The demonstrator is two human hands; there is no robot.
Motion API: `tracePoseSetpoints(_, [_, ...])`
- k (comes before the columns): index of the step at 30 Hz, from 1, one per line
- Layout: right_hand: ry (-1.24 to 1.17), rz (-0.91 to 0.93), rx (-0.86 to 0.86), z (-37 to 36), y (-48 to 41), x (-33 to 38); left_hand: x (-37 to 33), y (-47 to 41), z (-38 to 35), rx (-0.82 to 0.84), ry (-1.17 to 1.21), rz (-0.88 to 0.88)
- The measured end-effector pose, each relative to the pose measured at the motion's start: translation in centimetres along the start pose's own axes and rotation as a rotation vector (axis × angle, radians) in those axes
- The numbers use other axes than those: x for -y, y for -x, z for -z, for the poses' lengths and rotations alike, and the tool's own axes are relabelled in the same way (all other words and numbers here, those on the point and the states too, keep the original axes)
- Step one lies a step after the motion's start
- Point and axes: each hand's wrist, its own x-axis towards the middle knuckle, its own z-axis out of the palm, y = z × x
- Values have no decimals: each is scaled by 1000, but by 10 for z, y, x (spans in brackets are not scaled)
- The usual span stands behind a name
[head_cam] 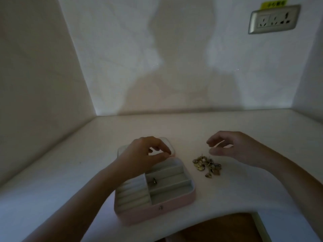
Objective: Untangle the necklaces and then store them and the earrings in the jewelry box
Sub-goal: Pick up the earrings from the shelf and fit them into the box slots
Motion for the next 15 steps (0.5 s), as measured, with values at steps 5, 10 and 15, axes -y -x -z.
tracePoseSetpoints(5, [115,-18,179,-20,11,-16,-14,-39,-16,172,-49,-104])
tracePoseSetpoints(10, [146,16,80,-22,10,-27,-28,-71,-33,268,-23,-172])
tracePoseSetpoints(15, [221,62,-14,-20,8,-35,-35,-87,-53,329,-82,-178])
